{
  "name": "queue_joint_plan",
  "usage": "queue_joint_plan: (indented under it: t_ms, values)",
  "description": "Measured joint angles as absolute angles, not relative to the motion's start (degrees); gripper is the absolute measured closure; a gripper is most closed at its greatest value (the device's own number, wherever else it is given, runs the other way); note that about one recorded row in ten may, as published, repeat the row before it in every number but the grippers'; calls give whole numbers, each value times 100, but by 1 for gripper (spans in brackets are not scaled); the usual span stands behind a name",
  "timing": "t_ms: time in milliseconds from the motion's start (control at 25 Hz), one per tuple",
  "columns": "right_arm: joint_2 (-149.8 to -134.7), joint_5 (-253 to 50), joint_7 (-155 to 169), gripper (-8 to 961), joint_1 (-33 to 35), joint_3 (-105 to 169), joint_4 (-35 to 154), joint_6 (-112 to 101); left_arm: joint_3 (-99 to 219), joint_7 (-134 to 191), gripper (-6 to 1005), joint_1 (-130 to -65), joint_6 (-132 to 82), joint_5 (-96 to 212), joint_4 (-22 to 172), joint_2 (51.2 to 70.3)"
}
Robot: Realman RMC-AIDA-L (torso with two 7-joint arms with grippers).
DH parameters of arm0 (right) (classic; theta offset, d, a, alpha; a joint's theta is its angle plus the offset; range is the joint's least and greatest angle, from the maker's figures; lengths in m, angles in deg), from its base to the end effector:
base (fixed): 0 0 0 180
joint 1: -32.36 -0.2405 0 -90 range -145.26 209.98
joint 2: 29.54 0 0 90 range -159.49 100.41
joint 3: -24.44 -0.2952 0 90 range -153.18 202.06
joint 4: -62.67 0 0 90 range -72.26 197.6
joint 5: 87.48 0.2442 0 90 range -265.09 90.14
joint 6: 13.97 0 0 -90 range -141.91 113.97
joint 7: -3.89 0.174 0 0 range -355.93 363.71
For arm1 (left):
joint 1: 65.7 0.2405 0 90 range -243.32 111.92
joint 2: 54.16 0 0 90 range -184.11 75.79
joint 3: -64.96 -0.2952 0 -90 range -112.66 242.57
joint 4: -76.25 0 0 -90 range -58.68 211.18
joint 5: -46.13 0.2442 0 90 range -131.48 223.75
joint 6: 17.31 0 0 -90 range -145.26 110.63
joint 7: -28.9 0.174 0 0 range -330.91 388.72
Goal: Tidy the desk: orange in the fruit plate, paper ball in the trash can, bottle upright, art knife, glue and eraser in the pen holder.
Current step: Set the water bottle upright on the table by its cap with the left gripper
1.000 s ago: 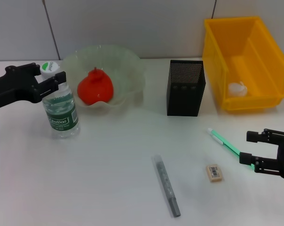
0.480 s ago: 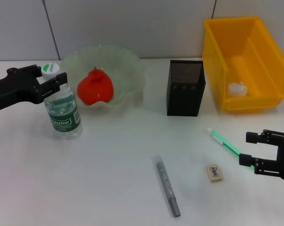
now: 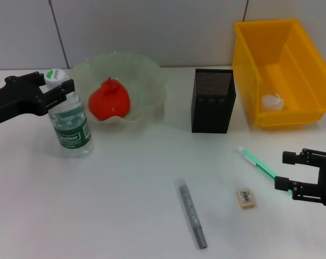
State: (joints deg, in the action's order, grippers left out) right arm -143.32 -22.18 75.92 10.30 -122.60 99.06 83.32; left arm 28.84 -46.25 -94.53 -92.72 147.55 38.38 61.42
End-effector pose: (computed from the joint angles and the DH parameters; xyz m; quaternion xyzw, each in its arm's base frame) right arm 0.3651 0.3332 0.0107 -0.9291 0.2170 0.2488 0.1667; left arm -0.3312 0.4358 0.0279 -0.8770 -0.2240 -0.2721 0.3267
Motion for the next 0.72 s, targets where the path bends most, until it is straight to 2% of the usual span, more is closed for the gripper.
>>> queue_joint_plan:
  t_ms: [720]
  values:
    - [-14318,-2212,7626,227,1030,-12259,9914,8324,2862,-4600,425,-9448,-9247,14789,3837,6155]
